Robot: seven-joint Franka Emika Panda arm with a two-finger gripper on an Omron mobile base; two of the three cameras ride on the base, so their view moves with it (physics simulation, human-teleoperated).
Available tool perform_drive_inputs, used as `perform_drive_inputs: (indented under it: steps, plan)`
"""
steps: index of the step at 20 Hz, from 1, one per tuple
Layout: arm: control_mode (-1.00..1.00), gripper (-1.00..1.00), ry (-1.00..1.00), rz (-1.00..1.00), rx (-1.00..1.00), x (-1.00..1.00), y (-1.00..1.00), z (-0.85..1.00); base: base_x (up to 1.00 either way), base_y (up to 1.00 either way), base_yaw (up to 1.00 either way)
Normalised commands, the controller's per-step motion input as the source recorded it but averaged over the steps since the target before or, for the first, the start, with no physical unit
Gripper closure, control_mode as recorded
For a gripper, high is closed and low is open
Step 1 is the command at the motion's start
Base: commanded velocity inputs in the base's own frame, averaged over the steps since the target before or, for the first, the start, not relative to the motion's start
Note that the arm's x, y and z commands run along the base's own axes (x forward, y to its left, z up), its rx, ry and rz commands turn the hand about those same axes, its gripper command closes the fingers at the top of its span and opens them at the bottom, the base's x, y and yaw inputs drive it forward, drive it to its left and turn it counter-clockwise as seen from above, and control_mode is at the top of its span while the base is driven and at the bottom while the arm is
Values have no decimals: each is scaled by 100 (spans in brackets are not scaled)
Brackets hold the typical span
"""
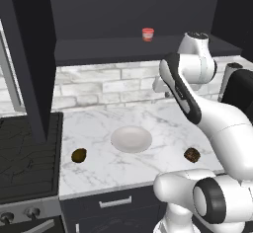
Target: Pick the avocado and bread from the counter and place them on the plate. Then pick the jam from the cabinet and place it next to the plate. Lastly close the cabinet door.
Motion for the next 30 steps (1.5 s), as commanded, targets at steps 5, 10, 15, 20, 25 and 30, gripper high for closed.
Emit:
perform_drive_inputs:
  steps: [5,10,15,20,25,30]
  plan:
    - [-100,-100,0,0,0,-4,-12,-10,0,0,0]
    - [-100,-100,0,0,0,-4,-26,-24,0,0,0]
    - [-100,-100,0,0,1,-11,-54,-31,0,0,0]
    - [-100,-100,0,0,0,-9,-46,-35,0,0,0]
    - [-100,-100,1,2,0,-21,-43,-40,0,0,0]
    - [-100,-100,3,1,-3,-17,-19,-50,0,0,0]
